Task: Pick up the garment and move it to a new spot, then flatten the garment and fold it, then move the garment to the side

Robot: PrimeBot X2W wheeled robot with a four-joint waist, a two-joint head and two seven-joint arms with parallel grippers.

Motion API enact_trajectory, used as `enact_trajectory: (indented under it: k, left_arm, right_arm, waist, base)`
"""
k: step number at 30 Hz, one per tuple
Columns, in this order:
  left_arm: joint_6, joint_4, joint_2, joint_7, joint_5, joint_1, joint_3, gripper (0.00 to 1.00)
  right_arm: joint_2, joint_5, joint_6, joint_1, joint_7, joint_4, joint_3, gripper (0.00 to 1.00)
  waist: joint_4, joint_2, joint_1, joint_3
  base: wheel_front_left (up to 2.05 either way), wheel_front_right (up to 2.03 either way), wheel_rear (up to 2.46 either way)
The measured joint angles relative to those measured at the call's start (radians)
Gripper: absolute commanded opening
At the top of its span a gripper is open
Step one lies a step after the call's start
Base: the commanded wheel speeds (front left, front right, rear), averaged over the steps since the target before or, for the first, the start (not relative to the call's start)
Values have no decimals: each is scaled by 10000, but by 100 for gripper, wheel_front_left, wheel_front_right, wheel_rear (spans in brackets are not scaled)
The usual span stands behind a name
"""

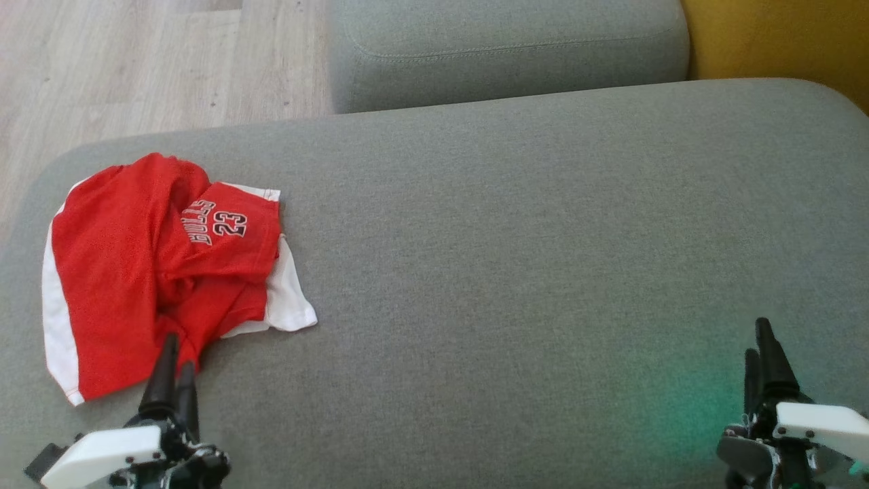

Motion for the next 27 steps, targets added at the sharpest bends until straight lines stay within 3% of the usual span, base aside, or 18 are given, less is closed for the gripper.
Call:
enact_trajectory:
  k: [17, 27]
  left_arm:
    - [341, -1177, 4, -443, 1593, -35, 188, 100]
    - [688, -2046, 12, -717, 3166, -32, -497, 100]
  right_arm:
    - [-2, -3254, 0, -144, -393, -1277, 50, 100]
    - [-2, -5428, 0, -144, -713, -1856, 619, 100]
  waist:
    - [34, 0, 0, -1]
    - [59, 0, 0, 19]
  base:
    - [0, 0, 0]
    - [0, 0, 0]
